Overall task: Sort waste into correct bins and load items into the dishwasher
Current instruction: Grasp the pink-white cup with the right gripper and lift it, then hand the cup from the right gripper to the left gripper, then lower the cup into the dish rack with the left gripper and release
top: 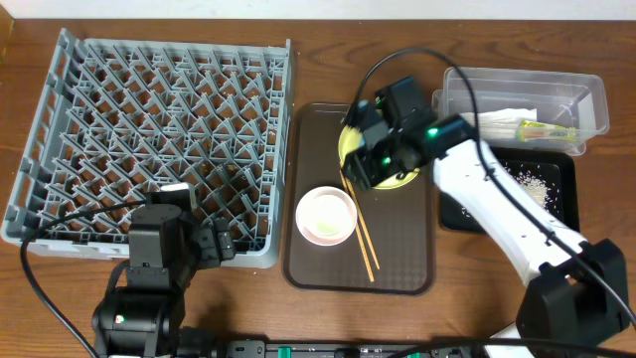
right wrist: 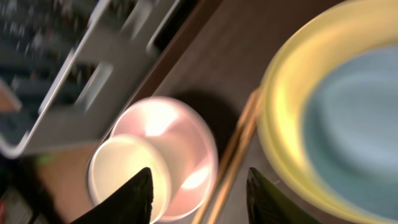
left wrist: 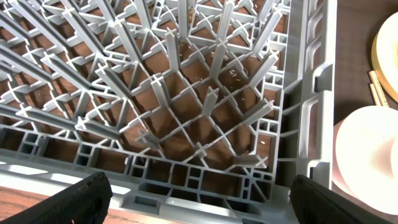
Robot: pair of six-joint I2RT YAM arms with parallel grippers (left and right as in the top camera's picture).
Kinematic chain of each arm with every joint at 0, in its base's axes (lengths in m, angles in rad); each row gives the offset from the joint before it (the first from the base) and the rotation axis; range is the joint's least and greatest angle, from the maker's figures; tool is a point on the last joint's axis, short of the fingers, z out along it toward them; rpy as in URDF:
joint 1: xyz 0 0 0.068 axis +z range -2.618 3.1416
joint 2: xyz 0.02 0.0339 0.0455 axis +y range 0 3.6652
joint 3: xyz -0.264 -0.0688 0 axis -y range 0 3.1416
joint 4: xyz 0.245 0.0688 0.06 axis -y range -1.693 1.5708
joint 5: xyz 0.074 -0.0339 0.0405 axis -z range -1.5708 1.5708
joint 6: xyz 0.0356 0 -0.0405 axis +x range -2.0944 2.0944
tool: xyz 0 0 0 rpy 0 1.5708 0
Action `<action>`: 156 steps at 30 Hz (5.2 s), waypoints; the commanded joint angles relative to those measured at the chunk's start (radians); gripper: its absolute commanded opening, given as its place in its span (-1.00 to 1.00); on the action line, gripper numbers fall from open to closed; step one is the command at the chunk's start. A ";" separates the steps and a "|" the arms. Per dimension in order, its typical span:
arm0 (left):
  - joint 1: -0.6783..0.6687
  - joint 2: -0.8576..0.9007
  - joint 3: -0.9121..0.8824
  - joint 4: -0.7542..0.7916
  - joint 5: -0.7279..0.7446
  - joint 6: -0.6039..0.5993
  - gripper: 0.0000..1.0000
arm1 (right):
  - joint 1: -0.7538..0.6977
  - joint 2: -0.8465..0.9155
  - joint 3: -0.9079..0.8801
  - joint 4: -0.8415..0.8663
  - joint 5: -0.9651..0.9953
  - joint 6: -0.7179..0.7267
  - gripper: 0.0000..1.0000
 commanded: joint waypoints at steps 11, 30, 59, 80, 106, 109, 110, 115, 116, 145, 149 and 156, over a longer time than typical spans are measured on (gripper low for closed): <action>0.005 -0.001 0.021 -0.002 -0.002 0.013 0.89 | 0.122 0.056 -0.148 0.010 0.074 0.057 -0.49; 0.005 0.001 0.021 0.129 0.149 -0.152 0.89 | -0.066 -0.017 0.135 -0.036 -0.013 0.090 -0.98; 0.005 0.293 0.021 1.031 1.238 -0.255 0.89 | -0.210 -0.019 0.148 0.153 -1.100 0.142 -0.98; 0.004 0.294 0.021 1.209 1.342 -0.303 0.88 | -0.089 -0.019 0.148 0.152 -1.143 0.142 -0.98; 0.004 0.294 0.021 1.279 1.343 -0.367 0.74 | -0.063 -0.019 0.148 0.146 -1.143 0.142 -0.98; 0.004 0.294 0.021 1.278 1.343 -0.367 0.71 | -0.063 -0.019 0.148 0.146 -1.143 0.142 -0.98; 0.004 0.294 0.021 1.279 1.343 -0.367 0.66 | -0.063 -0.019 0.148 0.146 -1.143 0.142 -0.98; 0.004 0.294 0.021 1.278 1.343 -0.367 0.50 | -0.063 -0.019 0.148 0.148 -1.143 0.142 -0.95; 0.004 0.294 0.021 1.278 1.343 -0.367 0.49 | -0.063 -0.019 0.148 0.149 -1.143 0.142 -0.88; 0.169 0.254 0.140 0.346 0.281 -0.132 0.12 | -0.345 -0.057 0.154 -0.272 -0.096 0.001 -0.24; 0.209 0.261 0.221 0.161 0.174 -0.133 0.10 | -0.345 -0.109 0.165 -0.326 0.048 -0.035 -0.23; 0.273 0.322 0.261 0.017 0.154 -0.133 0.10 | -0.360 -0.233 0.183 -0.335 0.126 -0.031 -0.15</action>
